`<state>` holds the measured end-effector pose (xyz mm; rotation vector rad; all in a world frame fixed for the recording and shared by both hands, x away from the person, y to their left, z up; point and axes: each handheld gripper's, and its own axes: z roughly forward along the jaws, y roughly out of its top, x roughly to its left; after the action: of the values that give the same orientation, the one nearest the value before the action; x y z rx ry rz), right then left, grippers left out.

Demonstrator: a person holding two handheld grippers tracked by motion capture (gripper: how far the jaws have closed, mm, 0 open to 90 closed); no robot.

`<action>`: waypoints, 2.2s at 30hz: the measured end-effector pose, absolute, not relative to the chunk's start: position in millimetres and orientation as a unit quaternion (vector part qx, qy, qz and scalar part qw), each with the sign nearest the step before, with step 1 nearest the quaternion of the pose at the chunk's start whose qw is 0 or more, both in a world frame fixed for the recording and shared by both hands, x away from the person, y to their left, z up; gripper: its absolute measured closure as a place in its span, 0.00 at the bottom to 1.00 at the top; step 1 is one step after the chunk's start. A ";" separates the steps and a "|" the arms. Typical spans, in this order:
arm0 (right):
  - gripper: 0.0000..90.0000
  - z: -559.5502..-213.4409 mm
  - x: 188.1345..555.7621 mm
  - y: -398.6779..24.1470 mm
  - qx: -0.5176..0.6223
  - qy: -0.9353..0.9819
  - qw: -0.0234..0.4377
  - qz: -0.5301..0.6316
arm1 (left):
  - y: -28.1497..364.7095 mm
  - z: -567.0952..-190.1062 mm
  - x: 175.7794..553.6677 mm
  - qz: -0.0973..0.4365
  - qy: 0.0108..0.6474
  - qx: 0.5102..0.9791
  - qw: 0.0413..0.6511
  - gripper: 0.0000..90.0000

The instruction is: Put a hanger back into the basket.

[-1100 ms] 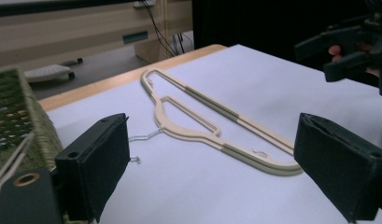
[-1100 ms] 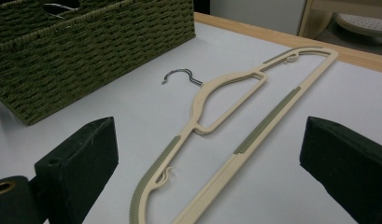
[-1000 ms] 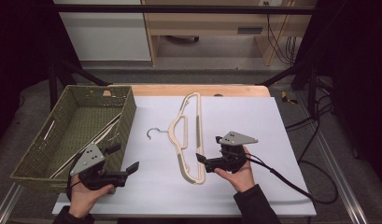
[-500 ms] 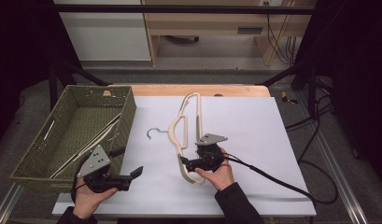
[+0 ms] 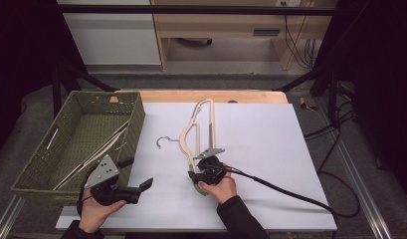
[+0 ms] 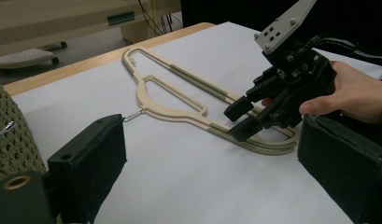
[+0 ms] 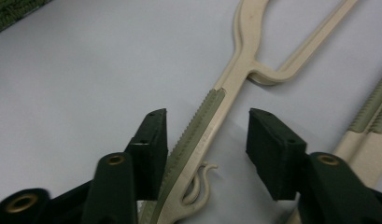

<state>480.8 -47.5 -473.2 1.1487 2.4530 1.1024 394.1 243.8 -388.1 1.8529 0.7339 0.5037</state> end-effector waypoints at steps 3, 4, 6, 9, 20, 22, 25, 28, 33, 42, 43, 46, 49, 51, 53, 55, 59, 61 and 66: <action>0.64 -474.6 481.1 -47.0 0.399 0.834 0.102 0.368 | 243.8 -388.1 394.0 0.210 0.305 0.772 0.517 0.09; 0.66 -475.1 481.6 -47.4 0.397 0.835 0.101 0.369 | 243.8 -388.1 394.0 0.211 0.306 0.771 0.517 0.09; 0.71 -474.8 481.4 -46.6 0.400 0.833 0.092 0.372 | 244.0 -388.1 394.2 0.211 0.307 0.770 0.518 0.09; 0.77 -474.5 481.7 -46.4 0.405 0.831 0.081 0.373 | 244.4 -388.6 394.7 0.211 0.308 0.770 0.517 0.09; 0.85 -468.7 483.9 -50.1 0.440 0.822 0.059 0.356 | 245.2 -389.4 395.5 0.210 0.310 0.770 0.516 0.09; 0.86 -466.4 483.7 -51.4 0.444 0.822 0.064 0.350 | 245.1 -389.7 395.5 0.209 0.311 0.771 0.516 0.09; 0.99 -461.3 482.2 -55.2 0.443 0.826 0.090 0.336 | 244.5 -390.0 395.6 0.209 0.310 0.772 0.515 0.09; 0.87 -461.6 481.6 -55.0 0.443 0.825 0.103 0.334 | 244.1 -390.0 395.5 0.209 0.310 0.772 0.514 0.09; 0.74 -466.6 483.8 -49.6 0.436 0.815 0.081 0.373 | 244.2 -390.1 395.7 0.208 0.310 0.772 0.515 0.09; 0.83 -472.3 487.7 -48.8 0.459 0.813 0.070 0.353 | 243.2 -391.3 396.2 0.208 0.310 0.773 0.513 0.09; 0.84 -471.5 488.2 -49.6 0.467 0.810 0.071 0.349 | 243.2 -391.3 396.3 0.207 0.310 0.773 0.514 0.09; 0.86 -470.4 487.6 -50.6 0.477 0.807 0.086 0.338 | 244.1 -391.5 396.5 0.207 0.311 0.772 0.514 0.09; 0.87 -466.5 487.3 -54.4 0.479 0.810 0.106 0.320 | 244.0 -391.4 396.4 0.207 0.311 0.772 0.514 0.09; 0.87 -465.3 487.1 -56.5 0.475 0.815 0.117 0.311 | 242.8 -391.7 396.2 0.207 0.310 0.773 0.513 0.09; 0.83 -465.5 487.7 -56.9 0.467 0.819 0.118 0.313 | 242.4 -391.8 396.2 0.207 0.310 0.774 0.512 0.09; 0.76 -465.7 487.9 -56.7 0.459 0.818 0.128 0.323 | 242.1 -392.2 396.3 0.206 0.309 0.774 0.512 0.09; 0.71 -469.3 492.0 -53.9 0.449 0.819 0.130 0.334 | 241.2 -392.8 396.5 0.205 0.309 0.775 0.512 0.09; 0.73 -473.3 491.5 -52.3 0.442 0.824 0.142 0.326 | 240.8 -392.9 396.6 0.205 0.308 0.775 0.512 0.09; 0.85 -473.9 485.8 -46.1 0.441 0.823 0.177 0.310 | 240.4 -393.1 396.8 0.204 0.309 0.775 0.512 0.09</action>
<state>485.8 -46.1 -473.9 1.2492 2.3300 0.8761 396.8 240.4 -393.1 1.8650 0.7440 0.4914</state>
